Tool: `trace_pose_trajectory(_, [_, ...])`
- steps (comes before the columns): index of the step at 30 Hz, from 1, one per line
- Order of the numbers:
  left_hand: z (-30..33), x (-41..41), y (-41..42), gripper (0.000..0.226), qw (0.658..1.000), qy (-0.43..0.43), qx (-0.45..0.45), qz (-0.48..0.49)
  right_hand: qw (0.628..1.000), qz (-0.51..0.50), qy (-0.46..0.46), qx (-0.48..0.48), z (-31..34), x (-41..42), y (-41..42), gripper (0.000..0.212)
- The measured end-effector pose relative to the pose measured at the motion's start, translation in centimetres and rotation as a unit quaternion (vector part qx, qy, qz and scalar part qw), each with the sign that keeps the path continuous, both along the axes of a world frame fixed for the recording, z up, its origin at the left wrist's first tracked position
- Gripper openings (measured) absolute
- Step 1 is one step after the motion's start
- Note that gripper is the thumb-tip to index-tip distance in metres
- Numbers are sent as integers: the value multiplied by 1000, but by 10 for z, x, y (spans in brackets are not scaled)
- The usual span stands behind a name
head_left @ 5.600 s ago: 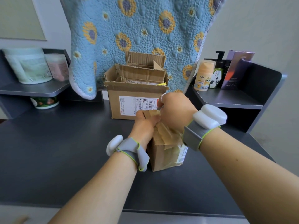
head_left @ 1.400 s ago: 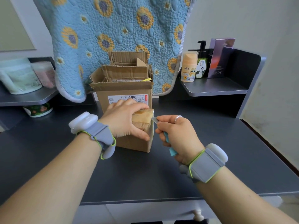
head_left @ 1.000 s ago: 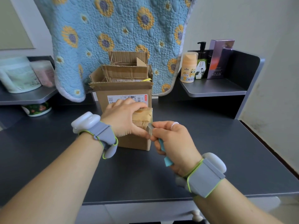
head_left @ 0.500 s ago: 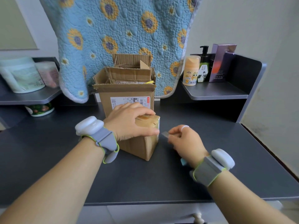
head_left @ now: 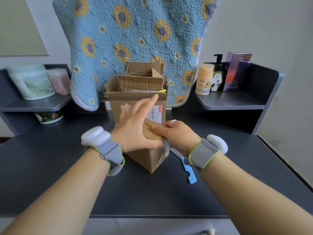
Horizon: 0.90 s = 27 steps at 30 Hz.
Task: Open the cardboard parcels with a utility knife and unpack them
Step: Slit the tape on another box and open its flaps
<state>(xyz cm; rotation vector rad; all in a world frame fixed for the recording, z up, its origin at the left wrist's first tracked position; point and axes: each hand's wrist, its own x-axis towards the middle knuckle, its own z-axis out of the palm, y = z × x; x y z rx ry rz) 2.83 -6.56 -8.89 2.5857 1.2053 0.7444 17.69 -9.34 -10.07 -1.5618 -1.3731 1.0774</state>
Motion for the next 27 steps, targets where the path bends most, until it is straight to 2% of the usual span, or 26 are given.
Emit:
trace_pose_trajectory(3, [-3,-8,0,123,997,-6,-43,61,999,-15,17,-26,2,-3,4,34])
trace_pose_trajectory(6, [-5,-12,-2,119,994,-42,-83,60,999,-38,-8,-28,5,-6,6,28])
trace_pose_trajectory(8, [-6,-13,-5,105,994,-55,-78,45,997,-48,-60,-13,8,-8,7,25])
trace_pose_trajectory(11, [-9,-12,-5,70,996,-46,-78,24,988,-44,-146,5,14,-9,5,20])
trace_pose_trajectory(13, [-11,-14,-5,61,996,-47,-77,13,985,-41,-168,12,15,-10,5,21])
trace_pose_trajectory(18, [-10,-16,-6,57,994,-102,-38,-11,989,-57,-133,10,10,-11,4,21])
trace_pose_trajectory(22, [-11,-26,-7,58,982,-179,39,44,988,-78,-135,13,7,-7,6,24])
trace_pose_trajectory(27, [-16,-43,-15,75,980,-187,38,59,969,-62,-229,66,5,-6,4,30])
